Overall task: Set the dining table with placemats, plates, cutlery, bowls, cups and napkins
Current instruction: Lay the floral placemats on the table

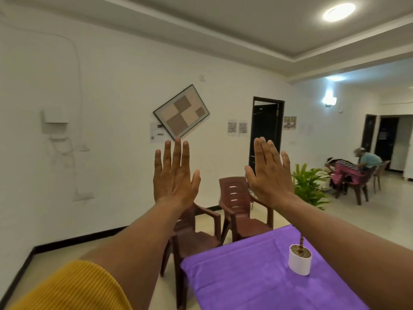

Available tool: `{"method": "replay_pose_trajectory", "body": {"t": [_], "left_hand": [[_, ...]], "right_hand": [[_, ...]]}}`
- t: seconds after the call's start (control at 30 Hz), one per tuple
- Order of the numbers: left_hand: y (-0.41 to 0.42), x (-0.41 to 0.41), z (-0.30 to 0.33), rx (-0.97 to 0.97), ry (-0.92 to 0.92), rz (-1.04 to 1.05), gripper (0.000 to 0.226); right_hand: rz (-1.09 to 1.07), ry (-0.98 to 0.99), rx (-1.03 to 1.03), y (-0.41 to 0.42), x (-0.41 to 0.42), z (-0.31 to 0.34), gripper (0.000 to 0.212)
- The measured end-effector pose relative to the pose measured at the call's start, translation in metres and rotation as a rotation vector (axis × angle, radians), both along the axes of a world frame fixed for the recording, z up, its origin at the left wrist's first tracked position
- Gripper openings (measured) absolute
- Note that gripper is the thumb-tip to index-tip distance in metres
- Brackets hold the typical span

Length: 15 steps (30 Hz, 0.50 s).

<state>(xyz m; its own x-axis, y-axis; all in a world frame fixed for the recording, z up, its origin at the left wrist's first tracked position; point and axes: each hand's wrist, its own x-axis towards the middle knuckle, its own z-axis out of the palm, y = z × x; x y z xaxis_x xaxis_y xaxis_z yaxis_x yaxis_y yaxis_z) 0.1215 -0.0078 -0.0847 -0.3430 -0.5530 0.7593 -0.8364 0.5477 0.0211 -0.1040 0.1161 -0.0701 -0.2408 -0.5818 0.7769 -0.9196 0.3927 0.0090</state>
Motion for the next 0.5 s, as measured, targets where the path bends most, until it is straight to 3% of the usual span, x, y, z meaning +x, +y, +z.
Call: {"method": "replay_pose_trajectory", "body": {"t": [0.5], "left_hand": [[-0.035,0.212,-0.11,0.193,-0.008,0.348,0.083]], "right_hand": [[0.326,-0.075,0.157,-0.109,0.162,-0.079,0.074]]}}
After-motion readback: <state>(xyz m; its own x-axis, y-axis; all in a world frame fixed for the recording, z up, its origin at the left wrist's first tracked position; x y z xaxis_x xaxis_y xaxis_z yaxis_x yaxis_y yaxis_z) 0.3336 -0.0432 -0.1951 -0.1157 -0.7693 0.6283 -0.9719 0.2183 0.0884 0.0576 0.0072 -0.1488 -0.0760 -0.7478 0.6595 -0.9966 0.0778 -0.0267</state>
